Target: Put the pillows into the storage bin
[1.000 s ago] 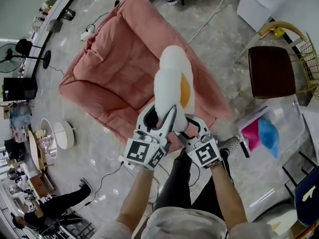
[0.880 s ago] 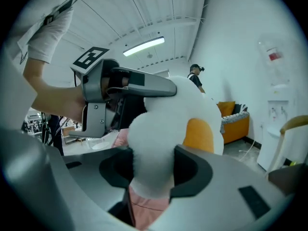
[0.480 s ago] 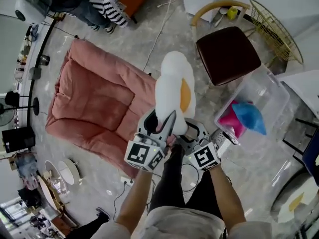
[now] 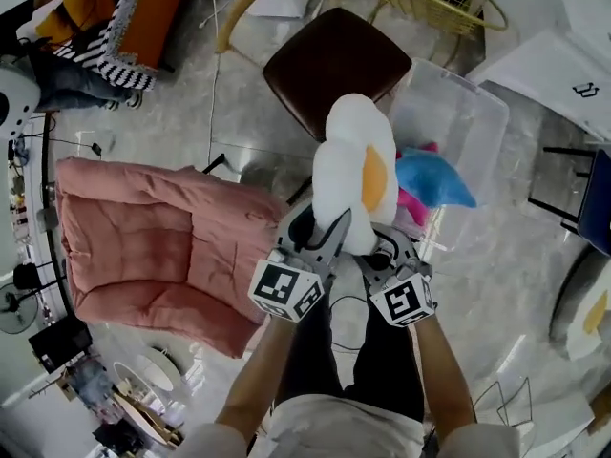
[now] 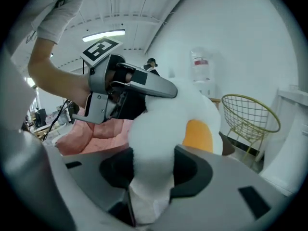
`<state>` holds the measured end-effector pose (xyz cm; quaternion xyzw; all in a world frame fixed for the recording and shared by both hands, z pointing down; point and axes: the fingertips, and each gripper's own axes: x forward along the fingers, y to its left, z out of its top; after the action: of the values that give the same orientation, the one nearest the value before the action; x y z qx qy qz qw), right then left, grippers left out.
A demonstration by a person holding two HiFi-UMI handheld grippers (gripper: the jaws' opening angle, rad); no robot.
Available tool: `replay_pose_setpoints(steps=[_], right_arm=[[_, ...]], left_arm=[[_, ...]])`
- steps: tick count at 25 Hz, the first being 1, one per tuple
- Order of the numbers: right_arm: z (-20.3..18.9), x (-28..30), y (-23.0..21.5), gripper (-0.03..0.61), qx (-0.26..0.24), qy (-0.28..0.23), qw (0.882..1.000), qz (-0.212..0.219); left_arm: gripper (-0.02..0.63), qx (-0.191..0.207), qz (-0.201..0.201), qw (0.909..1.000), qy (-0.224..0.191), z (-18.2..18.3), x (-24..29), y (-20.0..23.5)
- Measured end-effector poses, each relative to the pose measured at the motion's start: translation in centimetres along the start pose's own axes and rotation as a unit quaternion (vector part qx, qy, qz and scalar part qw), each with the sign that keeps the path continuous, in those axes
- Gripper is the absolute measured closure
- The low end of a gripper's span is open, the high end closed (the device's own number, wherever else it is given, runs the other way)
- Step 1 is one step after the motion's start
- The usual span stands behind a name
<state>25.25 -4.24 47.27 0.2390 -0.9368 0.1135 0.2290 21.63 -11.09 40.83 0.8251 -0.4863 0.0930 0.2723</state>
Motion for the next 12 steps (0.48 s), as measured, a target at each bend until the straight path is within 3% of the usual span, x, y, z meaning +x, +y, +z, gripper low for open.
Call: replay_pose_setpoints(steps=[6,12], right_arm=[[-7.6,-5.3,-7.0,0.400,-0.007,0.062,0.996,-0.057],[-15.6,-8.8,-10.1,0.402,0.005,0.137,0.987,-0.081]], left_arm=[[0.426,0.010,-0.067,0.9959,0.060,-4.7,9.2,-6.2],[0.422,0.005,-0.122,0.9838,0.131,-11.3,15.1,-10.5]])
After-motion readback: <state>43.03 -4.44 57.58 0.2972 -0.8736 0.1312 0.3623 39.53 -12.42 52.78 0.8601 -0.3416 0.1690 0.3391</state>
